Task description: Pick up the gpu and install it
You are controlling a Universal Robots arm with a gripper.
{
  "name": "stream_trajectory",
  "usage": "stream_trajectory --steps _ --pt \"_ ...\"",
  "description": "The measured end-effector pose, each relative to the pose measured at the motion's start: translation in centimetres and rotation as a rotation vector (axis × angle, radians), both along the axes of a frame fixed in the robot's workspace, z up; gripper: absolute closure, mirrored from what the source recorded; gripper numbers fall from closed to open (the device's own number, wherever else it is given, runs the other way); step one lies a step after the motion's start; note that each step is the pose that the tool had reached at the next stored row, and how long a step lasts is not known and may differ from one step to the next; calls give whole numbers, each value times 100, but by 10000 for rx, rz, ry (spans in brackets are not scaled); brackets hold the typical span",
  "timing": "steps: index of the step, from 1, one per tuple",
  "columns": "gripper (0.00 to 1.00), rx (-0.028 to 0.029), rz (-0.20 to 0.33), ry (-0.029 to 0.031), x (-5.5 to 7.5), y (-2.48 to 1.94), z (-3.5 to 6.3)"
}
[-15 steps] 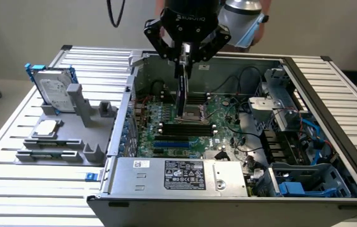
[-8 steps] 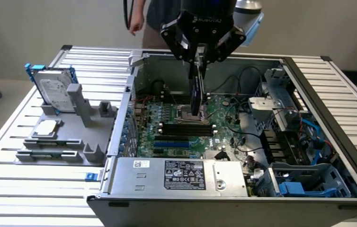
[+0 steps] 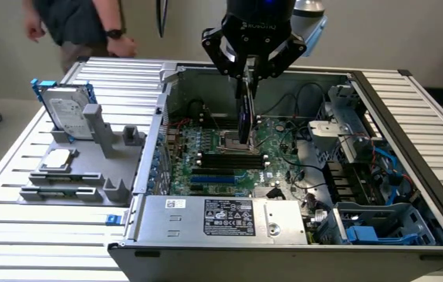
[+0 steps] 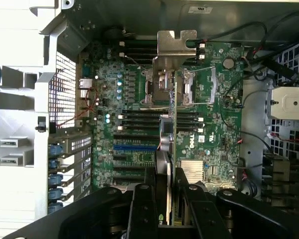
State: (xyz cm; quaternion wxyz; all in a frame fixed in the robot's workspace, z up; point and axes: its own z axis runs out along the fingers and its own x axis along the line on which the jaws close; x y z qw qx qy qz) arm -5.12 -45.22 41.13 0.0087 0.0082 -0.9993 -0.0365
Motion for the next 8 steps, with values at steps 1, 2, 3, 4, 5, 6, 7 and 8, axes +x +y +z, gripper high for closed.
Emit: stream_trajectory --steps 1,2,3,4,5,6,7,8 --pt "74 0 0 0 0 0 0" --pt "74 0 0 0 0 0 0" --pt "74 0 0 0 0 0 0" --pt "74 0 0 0 0 0 0" --pt "74 0 0 0 0 0 0" --pt "74 0 0 0 0 0 0" --pt "74 0 0 0 0 0 0" --pt "74 1 0 -3 0 1 0"
